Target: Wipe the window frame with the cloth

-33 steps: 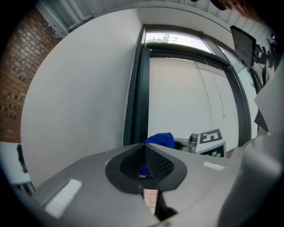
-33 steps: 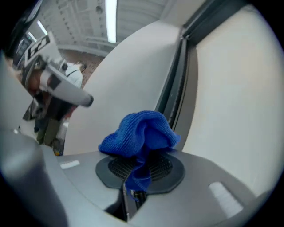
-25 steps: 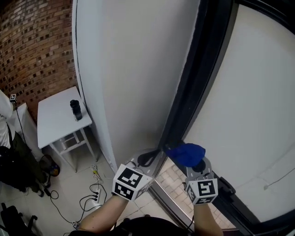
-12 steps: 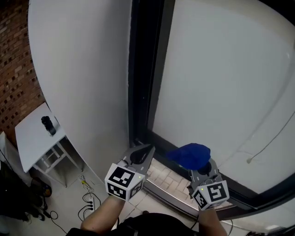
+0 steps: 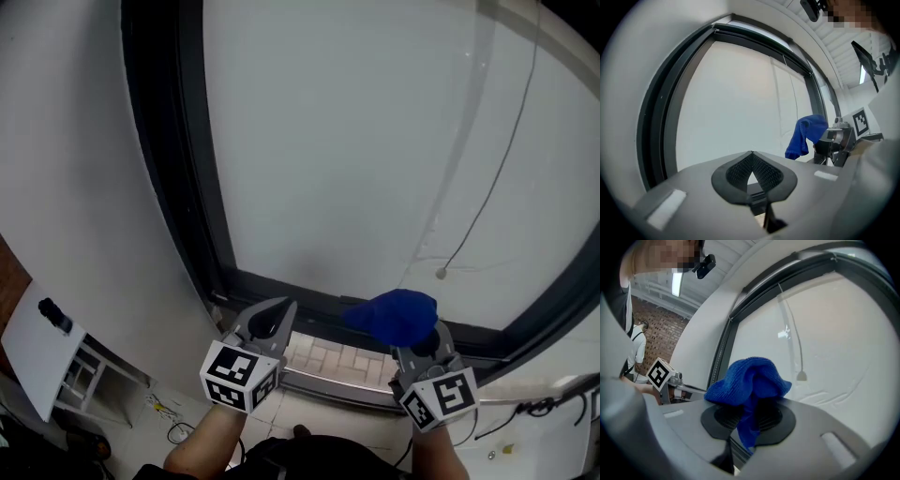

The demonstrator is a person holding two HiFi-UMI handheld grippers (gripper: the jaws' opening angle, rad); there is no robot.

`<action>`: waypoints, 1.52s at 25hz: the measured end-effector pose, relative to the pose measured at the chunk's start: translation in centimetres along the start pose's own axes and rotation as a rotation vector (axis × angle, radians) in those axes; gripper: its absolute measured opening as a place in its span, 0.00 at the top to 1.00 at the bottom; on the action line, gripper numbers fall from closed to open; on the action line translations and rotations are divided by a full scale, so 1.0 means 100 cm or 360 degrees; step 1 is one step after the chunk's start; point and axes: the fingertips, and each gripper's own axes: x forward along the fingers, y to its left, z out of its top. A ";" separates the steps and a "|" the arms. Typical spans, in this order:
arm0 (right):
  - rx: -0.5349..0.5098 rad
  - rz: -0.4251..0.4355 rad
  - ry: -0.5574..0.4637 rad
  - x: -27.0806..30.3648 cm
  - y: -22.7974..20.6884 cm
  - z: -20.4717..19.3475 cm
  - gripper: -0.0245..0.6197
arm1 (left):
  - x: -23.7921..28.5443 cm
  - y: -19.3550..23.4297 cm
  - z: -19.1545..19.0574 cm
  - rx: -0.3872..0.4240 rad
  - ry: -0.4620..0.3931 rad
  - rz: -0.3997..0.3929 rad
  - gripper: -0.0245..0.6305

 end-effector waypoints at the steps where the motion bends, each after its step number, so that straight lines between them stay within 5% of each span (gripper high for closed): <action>1: 0.0010 -0.0035 0.0002 -0.010 -0.005 0.001 0.85 | 0.003 -0.006 0.000 -0.0002 0.0003 -0.0028 0.97; 12: 0.0063 -0.0445 0.0003 -0.104 -0.043 0.008 0.85 | 0.001 -0.087 -0.009 0.0002 0.0027 -0.0378 0.97; 17: 0.0034 -0.0533 -0.0027 -0.131 -0.058 0.019 0.85 | 0.001 -0.105 -0.015 -0.0011 0.0047 -0.0411 0.97; 23: 0.0049 -0.0532 -0.0027 -0.150 -0.077 0.019 0.85 | 0.008 -0.123 -0.008 0.0018 0.0042 -0.0372 0.97; 31: 0.0053 -0.0408 0.0031 -0.158 -0.100 -0.004 0.85 | 0.028 -0.139 0.008 0.0024 -0.0040 -0.0165 0.97; 38: 0.0138 -0.0329 0.0096 -0.151 -0.114 -0.027 0.86 | 0.035 -0.151 0.002 0.0026 0.0008 -0.0156 0.97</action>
